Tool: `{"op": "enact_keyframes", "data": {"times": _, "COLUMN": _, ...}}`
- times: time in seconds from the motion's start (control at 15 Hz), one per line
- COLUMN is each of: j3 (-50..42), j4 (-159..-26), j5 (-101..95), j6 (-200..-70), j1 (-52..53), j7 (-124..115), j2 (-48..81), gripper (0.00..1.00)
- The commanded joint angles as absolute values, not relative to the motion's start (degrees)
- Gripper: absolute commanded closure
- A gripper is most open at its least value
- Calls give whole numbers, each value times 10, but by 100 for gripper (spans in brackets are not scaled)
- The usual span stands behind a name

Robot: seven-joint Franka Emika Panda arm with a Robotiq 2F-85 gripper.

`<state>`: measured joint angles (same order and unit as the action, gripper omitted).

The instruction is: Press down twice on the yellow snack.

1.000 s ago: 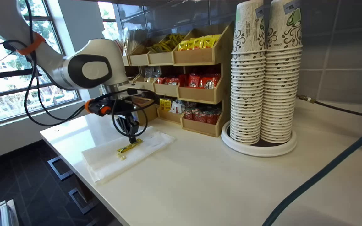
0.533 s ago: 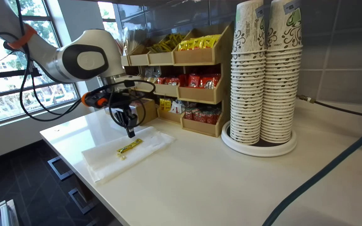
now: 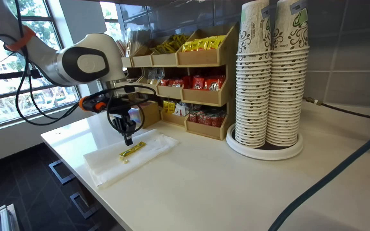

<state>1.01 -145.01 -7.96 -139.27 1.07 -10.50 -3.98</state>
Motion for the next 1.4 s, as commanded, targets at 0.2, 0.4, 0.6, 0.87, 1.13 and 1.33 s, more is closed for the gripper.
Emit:
{"op": "enact_keyframes", "data": {"times": 0.2, "j3": 12, "j4": -1471, "j5": -74, "j6": -1391, "j1": 9, "j7": -100, "j2": -46, "gripper": 100}}
{"op": "enact_keyframes", "data": {"times": 0.4, "j3": 11, "j4": -1477, "j5": -78, "j6": -1404, "j1": 7, "j7": -103, "j2": -44, "gripper": 100}}
{"op": "enact_keyframes", "data": {"times": 0.6, "j3": 10, "j4": -1479, "j5": -80, "j6": -1412, "j1": 6, "j7": -104, "j2": -44, "gripper": 100}}
{"op": "enact_keyframes", "data": {"times": 0.87, "j3": 9, "j4": -1477, "j5": -82, "j6": -1423, "j1": 4, "j7": -104, "j2": -43, "gripper": 100}}
{"op": "enact_keyframes", "data": {"times": 1.13, "j3": 6, "j4": -1480, "j5": -74, "j6": -1440, "j1": 3, "j7": -100, "j2": -36, "gripper": 100}}
{"op": "enact_keyframes", "data": {"times": 1.33, "j3": 4, "j4": -1480, "j5": -74, "j6": -1455, "j1": 2, "j7": -100, "j2": -28, "gripper": 100}}
